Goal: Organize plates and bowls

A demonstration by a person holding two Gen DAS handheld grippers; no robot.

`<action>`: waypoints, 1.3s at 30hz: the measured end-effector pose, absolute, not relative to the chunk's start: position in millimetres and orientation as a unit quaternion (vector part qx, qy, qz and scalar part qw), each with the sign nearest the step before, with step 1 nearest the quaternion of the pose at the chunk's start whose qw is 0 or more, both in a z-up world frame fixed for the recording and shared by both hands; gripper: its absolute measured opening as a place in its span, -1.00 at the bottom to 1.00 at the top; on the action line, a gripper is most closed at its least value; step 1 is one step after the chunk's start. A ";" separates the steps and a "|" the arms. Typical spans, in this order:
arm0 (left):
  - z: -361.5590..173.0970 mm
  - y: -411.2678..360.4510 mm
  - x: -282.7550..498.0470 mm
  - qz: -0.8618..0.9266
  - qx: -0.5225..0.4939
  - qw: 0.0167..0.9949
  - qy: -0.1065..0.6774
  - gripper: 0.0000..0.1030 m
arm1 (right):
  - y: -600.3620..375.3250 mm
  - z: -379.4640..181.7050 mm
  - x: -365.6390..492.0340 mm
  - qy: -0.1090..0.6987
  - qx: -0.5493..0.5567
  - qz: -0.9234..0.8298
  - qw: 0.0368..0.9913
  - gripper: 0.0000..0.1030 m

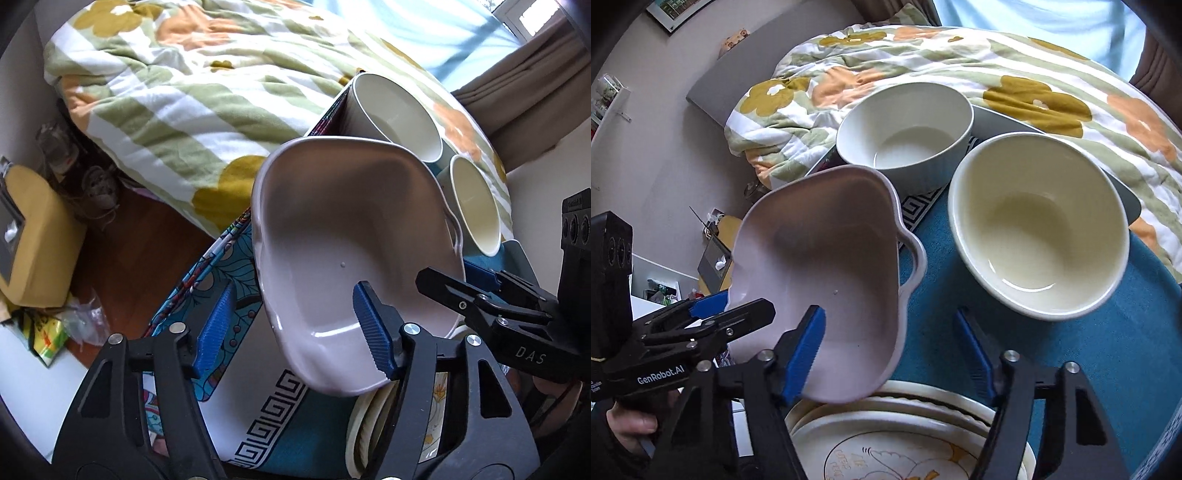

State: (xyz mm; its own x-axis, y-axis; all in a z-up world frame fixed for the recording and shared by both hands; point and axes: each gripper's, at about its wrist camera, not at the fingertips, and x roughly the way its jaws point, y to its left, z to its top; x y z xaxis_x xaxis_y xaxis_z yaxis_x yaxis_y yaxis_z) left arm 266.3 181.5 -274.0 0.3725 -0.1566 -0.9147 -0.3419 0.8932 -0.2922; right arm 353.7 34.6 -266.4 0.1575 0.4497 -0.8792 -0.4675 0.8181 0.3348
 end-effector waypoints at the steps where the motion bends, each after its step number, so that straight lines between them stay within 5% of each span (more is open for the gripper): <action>1: -275.7 183.4 268.4 0.057 -0.222 0.797 0.559 0.05 | 36.5 -269.3 354.7 0.576 -0.008 0.300 0.760 0.04; 3: -281.2 183.3 272.7 0.055 -0.214 0.794 0.567 -0.14 | 37.5 -272.7 357.1 0.577 -0.006 0.299 0.760 -0.31; 6: -288.0 184.1 276.7 0.049 -0.208 0.791 0.573 -0.63 | 40.4 -276.8 357.4 0.577 -0.013 0.296 0.761 -0.61; 8: -290.6 184.1 279.8 0.051 -0.200 0.791 0.577 -0.75 | 40.6 -277.5 357.0 0.575 -0.014 0.295 0.763 -0.70; 26: -220.2 153.3 253.5 0.048 -0.142 0.834 0.532 -0.76 | 12.6 -225.3 319.4 0.520 0.011 0.298 0.801 -0.72; 39: -159.3 15.5 206.8 -0.053 -0.104 0.850 0.513 -0.76 | -124.9 -169.0 223.7 0.481 0.054 0.220 0.847 -0.72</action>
State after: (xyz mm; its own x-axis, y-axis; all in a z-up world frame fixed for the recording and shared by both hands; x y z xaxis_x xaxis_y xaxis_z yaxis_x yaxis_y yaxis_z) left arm 206.8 15.5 -159.3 0.4678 -0.1976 -0.8615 -0.0164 0.9726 -0.2320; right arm 223.7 -124.9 -169.0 0.4398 0.4246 -0.7914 -0.3213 0.8973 0.3028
